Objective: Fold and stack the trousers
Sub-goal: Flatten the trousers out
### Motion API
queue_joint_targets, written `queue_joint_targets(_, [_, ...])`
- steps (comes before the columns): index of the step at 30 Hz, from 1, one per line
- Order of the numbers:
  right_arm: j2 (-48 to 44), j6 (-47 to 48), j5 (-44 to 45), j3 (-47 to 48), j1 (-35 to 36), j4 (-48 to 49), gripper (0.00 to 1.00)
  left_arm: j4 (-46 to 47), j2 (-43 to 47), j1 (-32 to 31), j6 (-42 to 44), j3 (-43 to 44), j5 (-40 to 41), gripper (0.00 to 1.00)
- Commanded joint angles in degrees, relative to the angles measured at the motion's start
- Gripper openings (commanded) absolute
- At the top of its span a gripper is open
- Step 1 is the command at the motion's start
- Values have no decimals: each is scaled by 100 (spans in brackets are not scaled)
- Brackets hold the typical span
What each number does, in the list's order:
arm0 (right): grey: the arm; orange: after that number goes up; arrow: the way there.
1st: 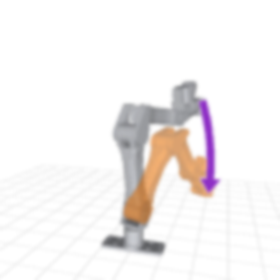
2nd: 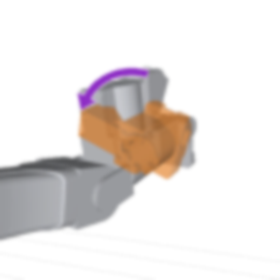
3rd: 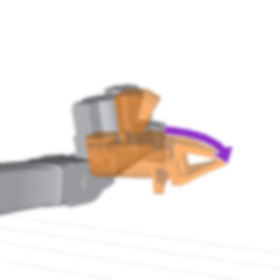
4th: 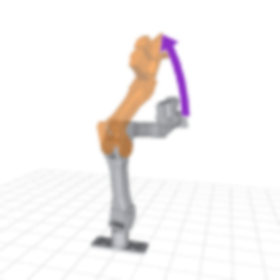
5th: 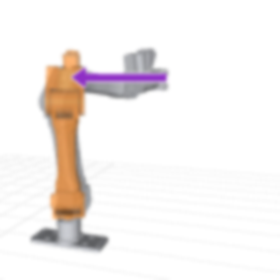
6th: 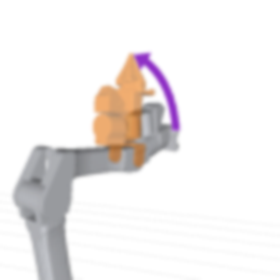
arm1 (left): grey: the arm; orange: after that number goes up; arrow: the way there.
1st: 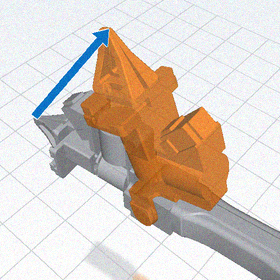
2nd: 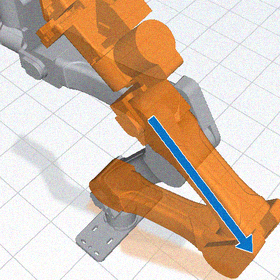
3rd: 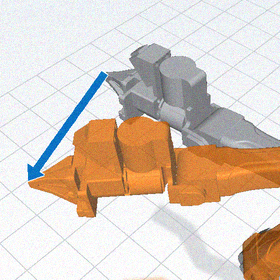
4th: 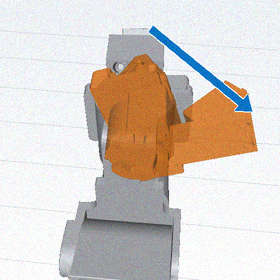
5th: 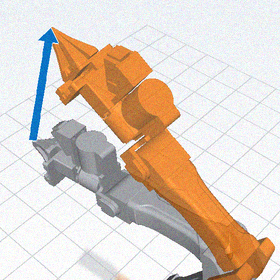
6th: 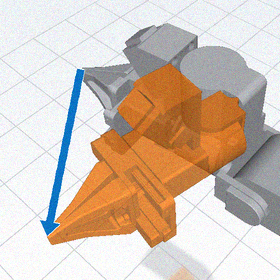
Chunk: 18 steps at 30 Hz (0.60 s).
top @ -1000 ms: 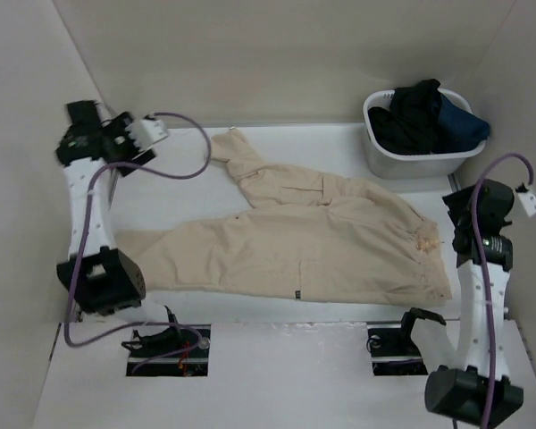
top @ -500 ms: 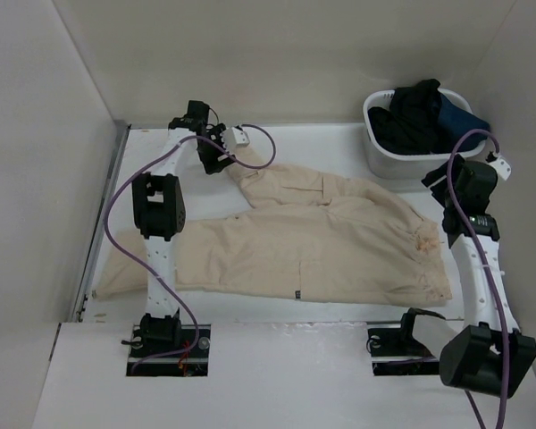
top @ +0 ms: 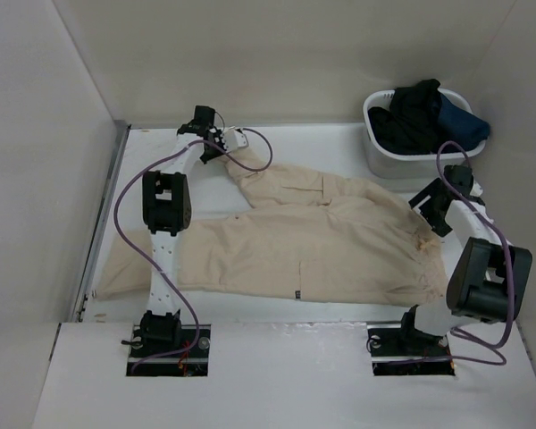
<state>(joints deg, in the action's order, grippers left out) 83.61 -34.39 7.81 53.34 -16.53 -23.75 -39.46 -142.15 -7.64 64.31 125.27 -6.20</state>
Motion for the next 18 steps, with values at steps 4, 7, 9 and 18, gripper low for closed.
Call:
queue_joint_targets(4, [707, 55, 264, 677, -12, -358, 89, 878, 476, 153, -498, -354, 163, 0])
queue_joint_targets(7, [1086, 126, 300, 827, 31, -534, 84, 967, 898, 276, -543, -635, 101, 0])
queue_joint_targets(9, [1192, 152, 291, 827, 67, -491, 66, 967, 1275, 381, -543, -863, 84, 0])
queue_joint_targets(18, [1062, 284, 387, 871, 76, -210, 0, -59, 3402, 680, -139, -1725, 83, 0])
